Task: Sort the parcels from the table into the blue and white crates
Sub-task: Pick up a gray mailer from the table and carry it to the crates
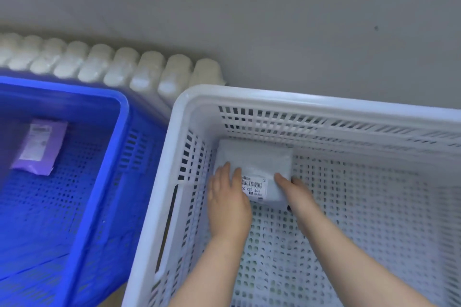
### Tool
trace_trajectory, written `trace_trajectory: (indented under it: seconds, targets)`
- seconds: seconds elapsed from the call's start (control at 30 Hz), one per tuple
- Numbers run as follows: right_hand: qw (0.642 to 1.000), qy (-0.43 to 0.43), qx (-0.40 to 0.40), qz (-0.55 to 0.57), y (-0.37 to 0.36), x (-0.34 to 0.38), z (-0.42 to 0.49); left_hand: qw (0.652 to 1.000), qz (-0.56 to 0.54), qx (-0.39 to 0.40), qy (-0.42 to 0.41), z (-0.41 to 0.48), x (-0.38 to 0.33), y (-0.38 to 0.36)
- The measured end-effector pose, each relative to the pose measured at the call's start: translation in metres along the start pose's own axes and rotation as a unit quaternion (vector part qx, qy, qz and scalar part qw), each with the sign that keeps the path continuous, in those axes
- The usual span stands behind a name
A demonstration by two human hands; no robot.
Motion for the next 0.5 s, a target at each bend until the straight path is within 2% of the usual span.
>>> trace_trajectory:
  seconds: [0.13, 0.3, 0.5]
  targets:
    - [0.999, 0.003, 0.019, -0.035, -0.004, 0.0, -0.005, 0.999, 0.022, 0.015, -0.03, -0.006, 0.008, -0.013]
    - [0.996, 0.025, 0.013, -0.082, -0.005, 0.006, -0.004, 0.991, 0.026, 0.127, -0.043, -0.014, 0.023, -0.029]
    - [0.99, 0.061, -0.028, -0.124, -0.006, 0.005, -0.007, 0.98, 0.028, 0.191, -0.045, -0.011, 0.03, -0.022]
Point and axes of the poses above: each hand's wrist, its own z-axis towards the middle knuckle, its own y-axis out of the back of the hand, x = y × z, the point moved 6 cm from there along z, towards the middle knuckle, and after that the axes turned 9 degrees about -x, right-handed, at the moved point
